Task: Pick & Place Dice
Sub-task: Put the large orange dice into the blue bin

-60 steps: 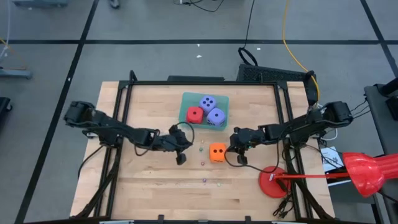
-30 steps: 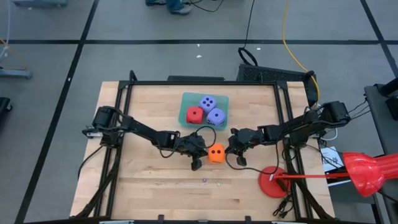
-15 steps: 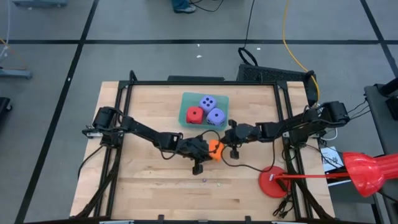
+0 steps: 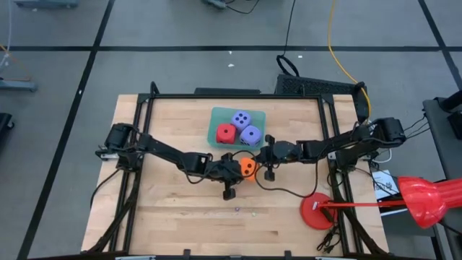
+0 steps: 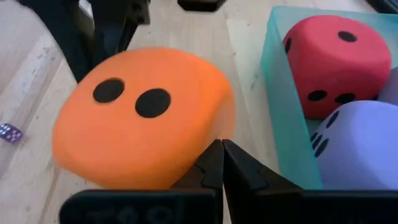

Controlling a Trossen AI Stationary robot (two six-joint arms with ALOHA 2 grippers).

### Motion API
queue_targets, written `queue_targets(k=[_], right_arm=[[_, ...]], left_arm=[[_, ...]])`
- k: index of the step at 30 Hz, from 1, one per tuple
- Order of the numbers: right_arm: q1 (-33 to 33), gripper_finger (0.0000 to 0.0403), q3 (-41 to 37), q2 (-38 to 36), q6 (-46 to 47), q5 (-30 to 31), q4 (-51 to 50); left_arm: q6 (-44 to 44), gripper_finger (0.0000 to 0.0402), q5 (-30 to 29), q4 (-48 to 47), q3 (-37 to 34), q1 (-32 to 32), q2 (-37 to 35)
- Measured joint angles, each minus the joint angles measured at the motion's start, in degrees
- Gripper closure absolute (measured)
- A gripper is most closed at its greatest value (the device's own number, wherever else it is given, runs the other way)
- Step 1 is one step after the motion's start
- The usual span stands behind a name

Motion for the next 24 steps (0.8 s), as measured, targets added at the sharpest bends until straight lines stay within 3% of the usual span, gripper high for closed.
queue_targets(k=[17,24], right_arm=[[-4.56,0.0403,0.10,-8.21,-4.42,2.92,2.67],[-9.49,0.0403,0.47,-9.32,-6.45,-1.54,6.33]], left_arm=[[1.65,0.0388,-9.05,-5.30,0.05,3.17,-6.32],[2.37,0.0391,-11.55,-5.48,-0.11,9.19,-6.92]])
